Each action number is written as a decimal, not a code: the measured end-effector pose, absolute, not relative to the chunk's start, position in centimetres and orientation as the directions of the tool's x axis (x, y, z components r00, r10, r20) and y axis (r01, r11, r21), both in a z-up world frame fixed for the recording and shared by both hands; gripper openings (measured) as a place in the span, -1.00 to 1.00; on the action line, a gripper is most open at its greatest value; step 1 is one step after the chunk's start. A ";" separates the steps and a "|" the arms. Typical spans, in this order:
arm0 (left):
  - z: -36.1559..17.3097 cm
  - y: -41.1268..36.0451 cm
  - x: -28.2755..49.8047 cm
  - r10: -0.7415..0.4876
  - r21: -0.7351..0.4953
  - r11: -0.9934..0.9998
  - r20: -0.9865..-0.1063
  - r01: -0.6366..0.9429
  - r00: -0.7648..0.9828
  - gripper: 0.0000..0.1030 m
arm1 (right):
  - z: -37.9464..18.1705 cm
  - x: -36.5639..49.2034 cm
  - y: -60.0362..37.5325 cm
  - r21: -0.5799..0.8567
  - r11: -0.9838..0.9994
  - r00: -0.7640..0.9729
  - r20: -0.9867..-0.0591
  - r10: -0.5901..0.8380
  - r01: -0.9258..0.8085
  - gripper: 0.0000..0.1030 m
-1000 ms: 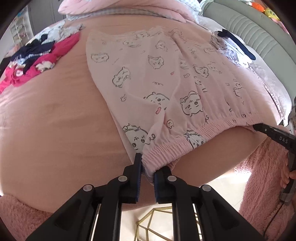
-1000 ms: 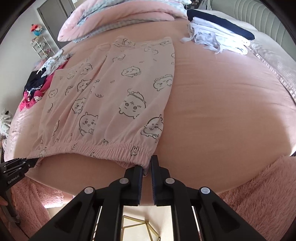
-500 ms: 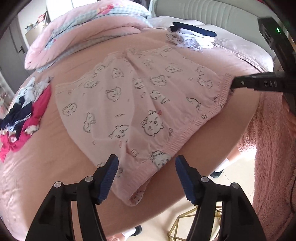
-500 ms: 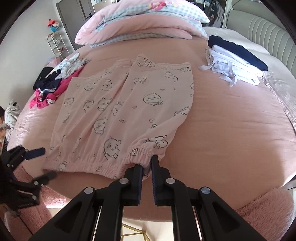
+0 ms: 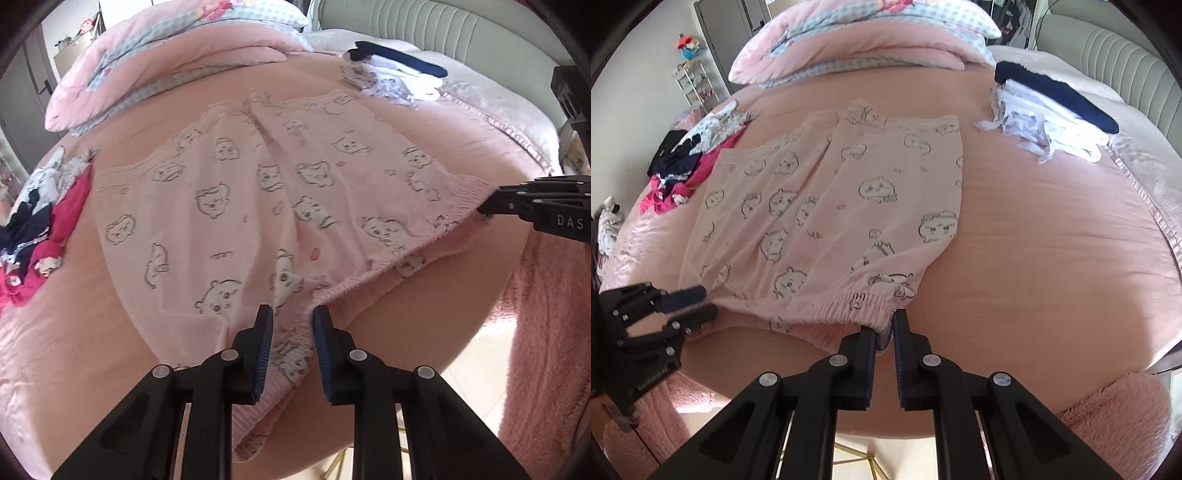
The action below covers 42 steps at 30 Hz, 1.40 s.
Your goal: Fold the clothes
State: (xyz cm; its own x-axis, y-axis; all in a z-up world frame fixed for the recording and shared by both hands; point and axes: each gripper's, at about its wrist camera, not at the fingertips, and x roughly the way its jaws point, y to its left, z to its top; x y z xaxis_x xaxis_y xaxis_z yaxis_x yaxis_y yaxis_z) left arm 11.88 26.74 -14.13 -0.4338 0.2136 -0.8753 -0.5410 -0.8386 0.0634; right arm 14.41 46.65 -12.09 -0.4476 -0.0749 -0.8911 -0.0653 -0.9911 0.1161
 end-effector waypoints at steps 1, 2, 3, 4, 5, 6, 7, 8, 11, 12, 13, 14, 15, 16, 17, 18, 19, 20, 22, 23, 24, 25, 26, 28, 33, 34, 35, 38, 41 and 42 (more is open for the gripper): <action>-14.5 26.3 11.8 0.192 0.076 -0.846 -0.880 -0.527 -0.435 -0.60 | -12.8 14.3 46.5 0.105 -0.993 -0.425 -0.903 -0.070 -0.060 -0.73; -14.7 25.8 11.8 0.184 0.073 -0.858 -0.880 -0.508 -0.437 -0.60 | -13.7 14.3 46.2 0.086 -0.995 -0.405 -0.912 -0.057 -0.054 -0.61; -14.9 25.0 11.8 0.179 0.065 -0.875 -0.877 -0.479 -0.446 -0.61 | -14.4 14.3 45.9 0.066 -0.997 -0.390 -0.920 -0.042 -0.050 -0.56; -15.0 24.1 12.0 0.170 0.059 -0.895 -0.872 -0.443 -0.459 -0.63 | -15.1 14.3 45.6 0.049 -0.998 -0.382 -0.924 -0.027 -0.048 -0.55; -15.0 23.1 12.1 0.160 0.051 -0.914 -0.866 -0.402 -0.474 -0.84 | -15.3 14.5 45.5 0.041 -0.998 -0.393 -0.920 -0.016 -0.056 -0.55; -15.0 22.1 12.1 0.148 0.042 -0.933 -0.859 -0.356 -0.490 -0.87 | -15.2 14.7 45.5 0.044 -0.997 -0.411 -0.911 -0.012 -0.068 -0.55; -14.9 21.0 12.2 0.147 0.021 -0.949 -0.852 -0.314 -0.502 -0.88 | -15.0 14.9 45.6 0.053 -0.995 -0.431 -0.902 -0.014 -0.080 -0.55; -14.7 20.0 12.4 0.153 -0.004 -0.960 -0.846 -0.280 -0.511 -0.88 | -14.7 15.0 45.8 0.059 -0.994 -0.450 -0.893 -0.011 -0.093 -0.56; -13.4 18.3 13.2 0.160 -0.033 -0.973 -0.810 -0.229 -0.565 -0.91 | -13.8 15.3 46.4 0.059 -0.991 -0.496 -0.868 0.009 -0.120 -0.58; -13.0 18.0 13.4 0.167 -0.042 -0.974 -0.799 -0.223 -0.578 -0.91 | -13.6 15.4 46.5 0.061 -0.991 -0.505 -0.863 0.009 -0.123 -0.57; -12.6 17.9 13.5 0.171 -0.048 -0.975 -0.791 -0.219 -0.588 -0.92 | -13.6 15.4 46.3 0.056 -0.992 -0.501 -0.866 0.009 -0.115 -0.56; -12.2 17.8 13.6 0.164 -0.044 -0.977 -0.781 -0.209 -0.602 -0.92 | -14.2 15.2 45.8 0.040 -0.995 -0.470 -0.883 0.006 -0.088 -0.55; -12.2 17.7 13.4 0.147 -0.035 -0.981 -0.779 -0.191 -0.610 -0.92 | -14.8 15.0 45.2 0.025 -0.998 -0.439 -0.898 0.004 -0.061 -0.55; -12.4 17.4 13.2 0.130 -0.031 -0.985 -0.783 -0.170 -0.608 -0.92 | -15.0 14.9 44.7 0.011 -0.999 -0.426 -0.905 0.008 -0.044 -0.55; -12.6 17.2 13.0 0.113 -0.027 -0.988 -0.788 -0.150 -0.606 -0.91 | -14.8 15.1 44.4 -0.001 -0.999 -0.444 -0.896 0.021 -0.044 -0.54; -13.0 17.0 12.8 0.104 -0.030 -0.991 -0.799 -0.133 -0.593 -0.91 | -14.5 15.4 44.0 -0.014 -0.999 -0.463 -0.886 0.033 -0.044 -0.54; -13.6 16.7 12.6 0.101 -0.040 -0.992 -0.815 -0.119 -0.570 -0.91 | -14.1 15.6 43.9 -0.016 -0.999 -0.483 -0.875 0.038 -0.050 -0.54; -14.2 16.6 12.6 0.106 -0.047 -0.992 -0.830 -0.121 -0.547 -0.91 | -13.6 15.8 44.1 -0.001 -0.998 -0.509 -0.860 0.035 -0.066 -0.49; -15.3 17.0 12.8 0.130 -0.059 -0.986 -0.855 -0.155 -0.502 -0.91 | -13.1 15.9 44.6 -0.006 -0.996 -0.537 -0.842 0.056 -0.094 -0.22; -15.9 17.2 12.8 0.142 -0.066 -0.983 -0.867 -0.172 -0.478 -0.92 | -13.3 15.6 44.8 -0.011 -0.995 -0.528 -0.847 0.060 -0.095 -0.21; -16.1 17.4 12.9 0.147 -0.066 -0.981 -0.872 -0.184 -0.467 -0.92 | -13.8 15.3 45.1 -0.007 -0.996 -0.510 -0.859 0.053 -0.093 -0.22; -16.0 17.6 13.0 0.149 -0.065 -0.979 -0.871 -0.191 -0.468 -0.92 | -14.3 15.1 45.5 0.013 -0.995 -0.491 -0.870 0.035 -0.095 -0.24; -15.9 17.6 12.9 0.159 -0.074 -0.978 -0.872 -0.197 -0.462 -0.91 | -14.9 15.1 46.0 0.059 -0.993 -0.471 -0.882 -0.003 -0.105 -0.45; -15.8 17.4 13.1 0.166 -0.085 -0.978 -0.873 -0.193 -0.458 -0.90 | -15.4 15.2 46.6 0.117 -0.986 -0.462 -0.886 -0.048 -0.121 -0.58; -14.5 17.6 13.6 0.145 -0.041 -0.978 -0.841 -0.205 -0.522 -0.85 | -13.4 16.1 46.5 0.111 -0.987 -0.517 -0.856 -0.035 -0.116 -0.81; -13.8 18.0 13.7 0.144 -0.022 -0.974 -0.827 -0.224 -0.543 -0.85 | -12.6 16.4 46.7 0.115 -0.985 -0.539 -0.842 -0.029 -0.126 -0.81; -13.1 18.5 13.7 0.146 -0.003 -0.969 -0.816 -0.248 -0.559 -0.85 | -11.6 16.6 47.1 0.128 -0.982 -0.562 -0.827 -0.030 -0.136 -0.81; -12.3 19.8 14.1 0.173 0.024 -0.941 -0.823 -0.337 -0.541 -0.85 | -8.9 17.2 47.7 0.128 -0.979 -0.616 -0.788 -0.005 -0.156 -0.81; -13.7 20.6 14.6 0.178 0.025 -0.921 -0.860 -0.390 -0.478 -0.85 | -9.2 17.6 48.0 0.096 -0.978 -0.574 -0.818 0.029 -0.186 -0.81; -14.6 20.8 14.7 0.164 0.033 -0.919 -0.875 -0.393 -0.456 -0.85 | -10.0 17.8 48.1 0.087 -0.977 -0.547 -0.837 0.035 -0.195 -0.81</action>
